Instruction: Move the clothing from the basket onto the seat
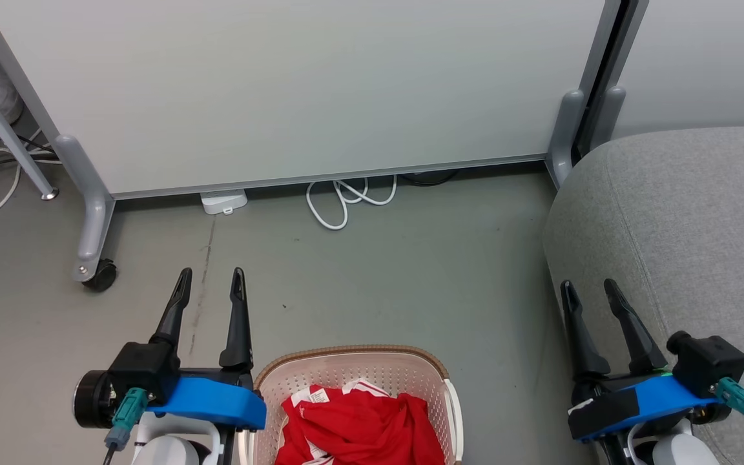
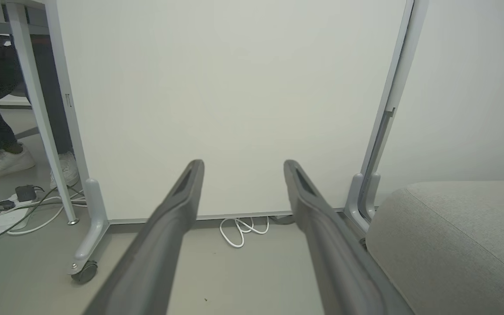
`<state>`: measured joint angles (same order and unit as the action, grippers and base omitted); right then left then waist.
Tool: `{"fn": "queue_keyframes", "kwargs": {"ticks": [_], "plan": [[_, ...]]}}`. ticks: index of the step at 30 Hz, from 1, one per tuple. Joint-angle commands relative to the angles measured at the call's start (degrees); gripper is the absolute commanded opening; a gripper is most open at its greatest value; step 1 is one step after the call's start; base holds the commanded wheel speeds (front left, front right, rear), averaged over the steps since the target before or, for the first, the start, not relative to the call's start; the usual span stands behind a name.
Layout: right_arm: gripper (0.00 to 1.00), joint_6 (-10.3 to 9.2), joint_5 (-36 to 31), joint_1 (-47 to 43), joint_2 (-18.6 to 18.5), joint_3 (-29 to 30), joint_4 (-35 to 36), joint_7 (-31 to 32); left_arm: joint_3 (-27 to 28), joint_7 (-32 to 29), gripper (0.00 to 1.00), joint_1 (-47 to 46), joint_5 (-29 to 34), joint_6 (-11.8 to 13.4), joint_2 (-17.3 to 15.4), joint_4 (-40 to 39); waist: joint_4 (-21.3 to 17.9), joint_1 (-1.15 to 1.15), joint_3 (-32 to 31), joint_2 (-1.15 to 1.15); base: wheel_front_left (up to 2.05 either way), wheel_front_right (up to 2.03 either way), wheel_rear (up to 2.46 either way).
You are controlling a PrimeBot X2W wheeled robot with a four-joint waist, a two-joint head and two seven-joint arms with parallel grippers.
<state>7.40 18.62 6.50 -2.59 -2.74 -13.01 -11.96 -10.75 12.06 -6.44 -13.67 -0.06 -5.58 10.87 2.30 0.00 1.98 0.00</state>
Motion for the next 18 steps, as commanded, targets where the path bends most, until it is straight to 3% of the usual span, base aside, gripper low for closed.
{"fn": "queue_keyframes", "kwargs": {"ticks": [1,18], "plan": [[1.00,0.12,-1.34,0.90,-0.40,-0.17,0.36,-0.60,-0.26,0.48,1.00,-1.30,1.21,-0.40,-0.32,-0.52,0.03,0.00,-0.01,0.00,0.00,0.00,0.00],[1.00,0.14,-8.74,1.23,-0.43,-1.11,0.11,-2.49,-0.10,2.38,1.00,-1.14,7.62,-0.97,0.90,0.07,0.56,0.00,0.23,0.00,0.00,0.00,0.00]]}}
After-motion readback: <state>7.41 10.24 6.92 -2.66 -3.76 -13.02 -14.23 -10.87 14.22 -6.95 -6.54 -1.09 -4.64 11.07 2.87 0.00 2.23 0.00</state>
